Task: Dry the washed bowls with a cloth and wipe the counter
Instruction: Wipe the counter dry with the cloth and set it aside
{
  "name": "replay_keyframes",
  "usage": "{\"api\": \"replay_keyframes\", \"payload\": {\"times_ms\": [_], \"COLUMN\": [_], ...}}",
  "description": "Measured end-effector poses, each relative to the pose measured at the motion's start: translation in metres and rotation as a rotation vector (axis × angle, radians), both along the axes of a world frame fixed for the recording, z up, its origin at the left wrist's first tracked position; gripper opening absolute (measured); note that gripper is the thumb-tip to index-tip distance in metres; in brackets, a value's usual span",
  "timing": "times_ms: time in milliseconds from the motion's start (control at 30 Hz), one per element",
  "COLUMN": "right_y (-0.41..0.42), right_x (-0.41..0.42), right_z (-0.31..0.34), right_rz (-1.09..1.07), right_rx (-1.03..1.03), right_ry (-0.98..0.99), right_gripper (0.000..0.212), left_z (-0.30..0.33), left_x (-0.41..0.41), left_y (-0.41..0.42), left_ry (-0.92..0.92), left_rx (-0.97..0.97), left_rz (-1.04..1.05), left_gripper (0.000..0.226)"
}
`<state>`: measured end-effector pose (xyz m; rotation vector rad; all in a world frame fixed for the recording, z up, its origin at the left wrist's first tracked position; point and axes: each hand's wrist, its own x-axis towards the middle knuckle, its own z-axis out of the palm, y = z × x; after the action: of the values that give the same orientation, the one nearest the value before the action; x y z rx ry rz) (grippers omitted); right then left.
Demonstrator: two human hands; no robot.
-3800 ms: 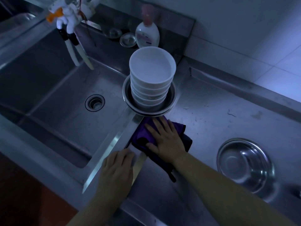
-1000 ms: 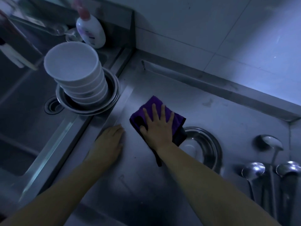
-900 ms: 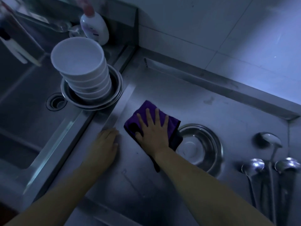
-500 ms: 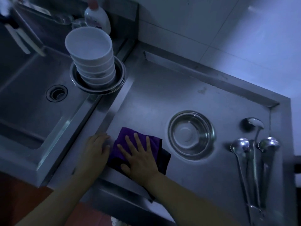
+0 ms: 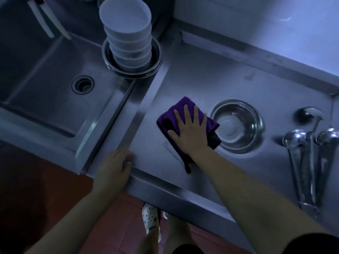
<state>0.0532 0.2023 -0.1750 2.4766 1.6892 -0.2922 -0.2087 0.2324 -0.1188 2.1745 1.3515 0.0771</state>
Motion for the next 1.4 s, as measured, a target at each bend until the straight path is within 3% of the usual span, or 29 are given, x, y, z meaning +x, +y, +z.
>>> {"api": "replay_keyframes", "payload": {"times_ms": [233,433,833,1100,1233,1400], "right_y": [-0.012,-0.054,-0.178,-0.256,-0.254,-0.221], "right_x": [-0.113,-0.104,0.0,0.035,0.011,-0.024], "right_z": [-0.005,0.001,0.01,0.014,0.019,0.022], "right_rz": [0.182,0.289,-0.178,-0.554,-0.622,-0.531], "right_rx": [0.073,0.079,0.016,-0.115,-0.165,-0.171], "right_ry": [0.14,0.21,0.057,0.009,0.064,0.108], "right_gripper": [0.07,0.063,0.066,0.068,0.07,0.073], "left_z": [0.003,0.012,0.009,0.003,0.005,0.008], "left_x": [-0.024,-0.009,0.048,0.046,0.037,0.027], "left_y": [-0.01,-0.022,-0.054,-0.06,-0.057,-0.054], "left_ry": [-0.029,-0.045,-0.096,-0.108,-0.134,-0.143], "left_rx": [0.041,0.059,-0.026,-0.01,-0.028,-0.032], "left_rz": [0.04,-0.092,-0.394,-0.461,-0.44,-0.386], "left_gripper": [0.033,0.033,0.032,0.03,0.031,0.031]}}
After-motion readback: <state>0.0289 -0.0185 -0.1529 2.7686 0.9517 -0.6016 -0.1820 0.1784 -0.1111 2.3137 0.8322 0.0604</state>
